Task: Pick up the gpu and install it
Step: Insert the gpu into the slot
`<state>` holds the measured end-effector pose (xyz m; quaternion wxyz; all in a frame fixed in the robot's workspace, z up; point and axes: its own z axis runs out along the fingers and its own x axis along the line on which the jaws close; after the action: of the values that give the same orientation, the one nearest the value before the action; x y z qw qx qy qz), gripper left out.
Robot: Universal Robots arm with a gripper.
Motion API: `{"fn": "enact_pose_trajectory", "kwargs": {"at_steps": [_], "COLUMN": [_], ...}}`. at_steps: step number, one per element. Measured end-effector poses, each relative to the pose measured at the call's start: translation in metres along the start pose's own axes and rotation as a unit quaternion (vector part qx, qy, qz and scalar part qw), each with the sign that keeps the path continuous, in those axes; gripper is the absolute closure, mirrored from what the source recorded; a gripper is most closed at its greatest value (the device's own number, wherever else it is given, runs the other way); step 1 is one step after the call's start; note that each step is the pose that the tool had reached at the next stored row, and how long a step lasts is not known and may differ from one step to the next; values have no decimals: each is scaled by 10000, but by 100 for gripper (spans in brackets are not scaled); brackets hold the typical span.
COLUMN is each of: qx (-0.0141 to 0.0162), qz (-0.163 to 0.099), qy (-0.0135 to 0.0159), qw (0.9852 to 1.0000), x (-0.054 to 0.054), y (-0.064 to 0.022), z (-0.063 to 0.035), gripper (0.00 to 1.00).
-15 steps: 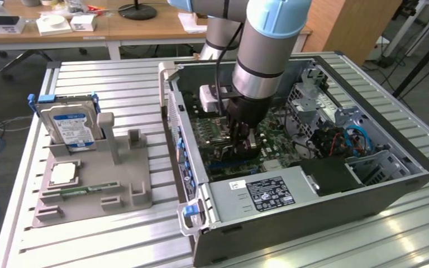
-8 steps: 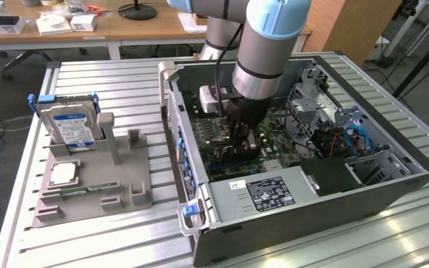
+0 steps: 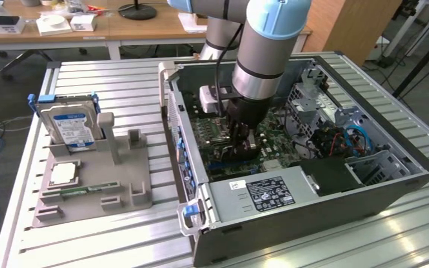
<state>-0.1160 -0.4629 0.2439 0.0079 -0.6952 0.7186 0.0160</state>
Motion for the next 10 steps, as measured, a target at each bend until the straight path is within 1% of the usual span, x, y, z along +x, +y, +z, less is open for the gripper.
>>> {"fn": "enact_pose_trajectory", "kwargs": {"at_steps": [10], "qx": [1], "qz": [0], "qy": [-2], "qw": [10000], "x": [-1], "y": [0], "z": [-12], "gripper": [74]}}
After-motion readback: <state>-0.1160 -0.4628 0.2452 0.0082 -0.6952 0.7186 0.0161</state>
